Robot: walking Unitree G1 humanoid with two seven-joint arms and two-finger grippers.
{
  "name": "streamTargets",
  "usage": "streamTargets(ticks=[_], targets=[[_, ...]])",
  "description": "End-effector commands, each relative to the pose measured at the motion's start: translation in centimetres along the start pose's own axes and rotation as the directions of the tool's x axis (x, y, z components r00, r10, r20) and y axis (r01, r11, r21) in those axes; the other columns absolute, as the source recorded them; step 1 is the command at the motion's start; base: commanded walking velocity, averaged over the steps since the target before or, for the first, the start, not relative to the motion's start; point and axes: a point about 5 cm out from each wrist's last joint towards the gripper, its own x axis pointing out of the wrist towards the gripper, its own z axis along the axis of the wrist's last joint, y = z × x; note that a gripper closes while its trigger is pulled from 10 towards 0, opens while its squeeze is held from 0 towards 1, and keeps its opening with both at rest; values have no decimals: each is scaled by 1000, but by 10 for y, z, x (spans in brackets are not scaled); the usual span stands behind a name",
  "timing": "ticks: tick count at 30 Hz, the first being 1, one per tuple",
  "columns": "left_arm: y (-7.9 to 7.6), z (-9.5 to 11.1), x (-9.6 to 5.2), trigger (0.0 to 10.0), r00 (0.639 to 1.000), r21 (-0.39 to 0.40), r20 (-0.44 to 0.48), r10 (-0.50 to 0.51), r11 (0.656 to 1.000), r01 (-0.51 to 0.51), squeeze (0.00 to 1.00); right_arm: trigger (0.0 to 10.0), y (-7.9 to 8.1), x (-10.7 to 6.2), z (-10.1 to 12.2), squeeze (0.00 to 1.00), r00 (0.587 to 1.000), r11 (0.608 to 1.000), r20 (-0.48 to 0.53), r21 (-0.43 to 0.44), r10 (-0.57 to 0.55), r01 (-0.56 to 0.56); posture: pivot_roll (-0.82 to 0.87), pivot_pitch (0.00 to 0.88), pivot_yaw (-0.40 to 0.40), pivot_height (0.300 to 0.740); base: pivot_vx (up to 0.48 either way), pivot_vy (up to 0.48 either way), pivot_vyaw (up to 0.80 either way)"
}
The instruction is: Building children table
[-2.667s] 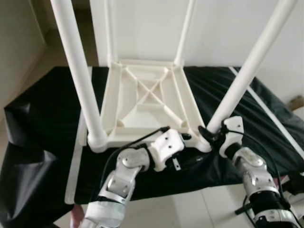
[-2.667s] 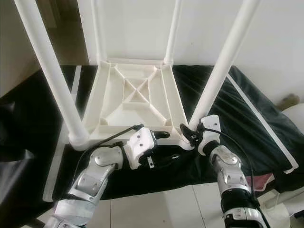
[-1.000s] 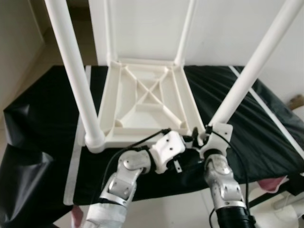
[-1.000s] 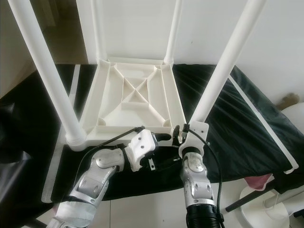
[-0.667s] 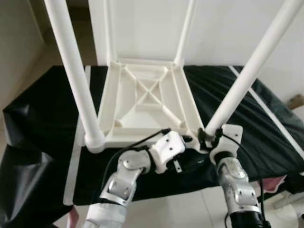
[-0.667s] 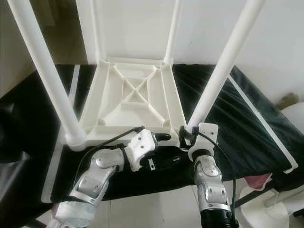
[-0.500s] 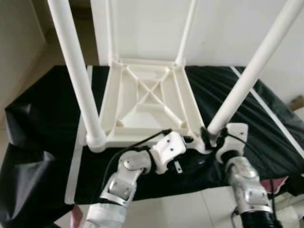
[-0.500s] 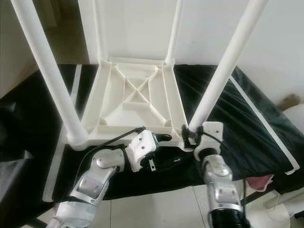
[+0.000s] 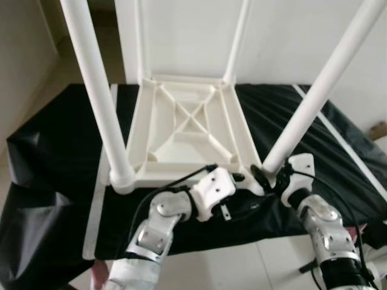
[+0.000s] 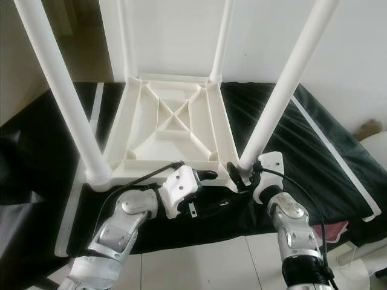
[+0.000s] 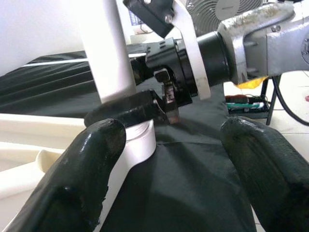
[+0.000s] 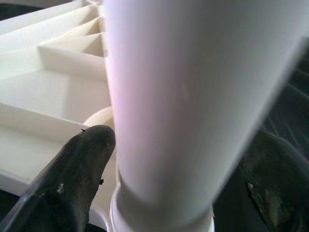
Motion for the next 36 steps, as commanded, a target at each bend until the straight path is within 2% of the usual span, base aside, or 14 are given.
streamTargets(ticks=[1, 8, 9, 10, 11, 12, 13, 23, 24, 25, 36], targets=[[7, 2, 0, 10000, 993, -2, 5, 120, 993, -120, 0, 10000, -2, 3, 0, 0, 999, 999, -11, -20, 42, -43, 53, 0, -51, 740, 0, 0, 0], [8, 3, 0, 10000, 993, 2, 7, 119, 993, -119, 0, 10000, -1, 11, 2, 0, 994, 993, -18, -45, 104, -105, 55, 0, -49, 740, 0, 0, 0], [8, 3, 0, 10000, 993, 3, 7, 120, 993, -120, 0, 7922, 0, 13, 2, 0, 993, 992, -18, -43, 115, -115, 56, 0, -50, 740, 0, 0, 0], [8, 3, 0, 10000, 993, 3, 7, 121, 993, -121, 0, 4824, 0, 14, 2, 0, 993, 992, -17, -40, 119, -120, 59, 0, -50, 740, 0, 0, 0], [8, 3, 0, 10000, 993, 3, 7, 121, 993, -121, 0, 4824, 0, 14, 2, 0, 993, 992, -17, -40, 119, -120, 59, 0, -50, 740, 0, 0, 0], [8, 3, 0, 10000, 993, 3, 7, 121, 993, -121, 0, 2824, 0, 15, 2, 0, 992, 991, -16, -35, 127, -127, 59, 0, -50, 740, 0, 0, 0], [8, 3, 0, 10000, 992, 3, 6, 122, 993, -122, 0, 0, 0, 15, 1, 0, 991, 990, -16, -31, 136, -137, 62, 0, -53, 740, 0, 0, 0], [8, 3, -1, 10000, 992, 3, 5, 127, 992, -127, 0, 0, 2, 11, -5, 0, 985, 985, -26, -17, 169, -170, 65, 0, -52, 740, 0, 0, 0], [8, 3, -2, 10000, 992, 3, 4, 126, 992, -126, 0, 3098, 2, 10, -6, 0, 985, 986, -28, -11, 168, -168, 65, 0, -52, 740, 0, 0, 0], [8, 3, -2, 10000, 992, 3, 4, 126, 992, -126, 0, 10000, 1, 10, -7, 0, 987, 987, -26, 0, 161, -161, 64, 0, -51, 740, 0, 0, 0], [8, 4, 0, 10000, 993, 3, 8, 118, 993, -118, 0, 10000, 5, 8, -8, 0, 998, 997, -22, 35, 65, -64, 50, 0, -47, 740, 0, 0, 0]])
